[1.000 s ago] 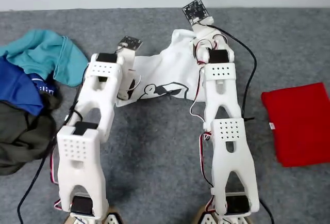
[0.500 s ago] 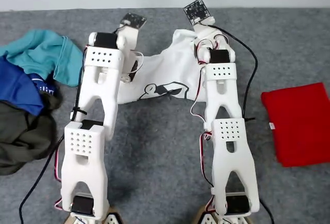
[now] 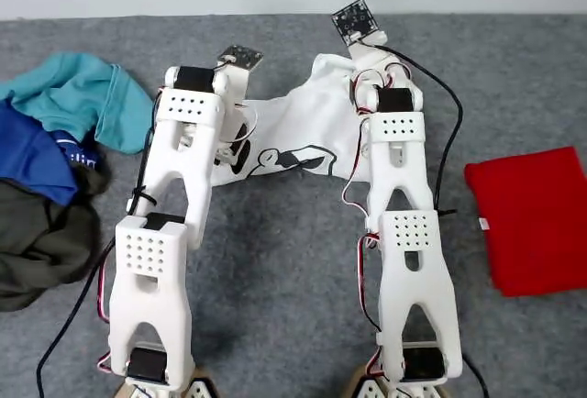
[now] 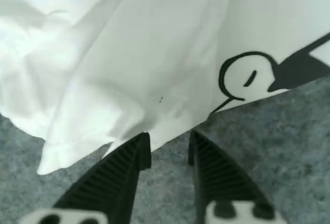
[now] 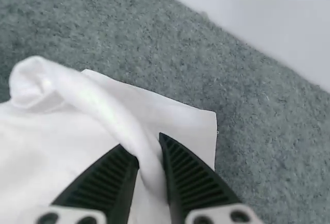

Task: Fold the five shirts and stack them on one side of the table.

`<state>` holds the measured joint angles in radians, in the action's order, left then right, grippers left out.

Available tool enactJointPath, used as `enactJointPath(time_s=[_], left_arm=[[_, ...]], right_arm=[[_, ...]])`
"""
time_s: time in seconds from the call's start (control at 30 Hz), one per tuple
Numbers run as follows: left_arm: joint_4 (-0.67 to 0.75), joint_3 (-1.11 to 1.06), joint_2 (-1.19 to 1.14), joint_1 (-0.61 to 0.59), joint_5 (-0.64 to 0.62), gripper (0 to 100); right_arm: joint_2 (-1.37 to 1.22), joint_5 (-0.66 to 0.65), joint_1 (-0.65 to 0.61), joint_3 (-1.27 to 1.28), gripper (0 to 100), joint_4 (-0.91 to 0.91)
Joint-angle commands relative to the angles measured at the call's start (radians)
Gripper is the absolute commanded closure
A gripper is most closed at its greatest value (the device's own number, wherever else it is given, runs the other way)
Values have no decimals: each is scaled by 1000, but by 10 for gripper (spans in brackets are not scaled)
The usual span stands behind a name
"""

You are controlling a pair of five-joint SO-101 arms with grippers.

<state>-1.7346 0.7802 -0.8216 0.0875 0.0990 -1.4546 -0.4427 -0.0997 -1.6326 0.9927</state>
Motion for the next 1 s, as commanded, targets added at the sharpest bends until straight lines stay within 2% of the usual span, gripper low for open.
enactJointPath(time_s=[0.0, 0.13, 0.37, 0.57, 0.67, 0.73, 0.87, 0.97], left_arm=[[-23, 2, 17, 8, 89, 866], [-21, 25, 17, -31, 118, 865], [-21, 45, 15, -100, 60, 811], [-18, 48, -28, -104, 60, 812], [-17, 45, -80, -98, 101, 815], [-17, 50, -118, -98, 140, 851], [-6, 122, -166, -103, 195, 993], [-21, 213, -166, -100, 193, 988]], right_arm=[[-1, 11, 12, -37, 989, 4], [-21, 9, 7, -43, 989, 4], [-22, 9, 5, -44, 989, 1], [-24, 9, 5, -44, 989, 1], [-24, 9, 5, -44, 989, 1], [-24, 9, 7, -44, 989, 1], [-24, 9, 7, -44, 989, 1], [-25, 9, 7, -44, 989, 2]])
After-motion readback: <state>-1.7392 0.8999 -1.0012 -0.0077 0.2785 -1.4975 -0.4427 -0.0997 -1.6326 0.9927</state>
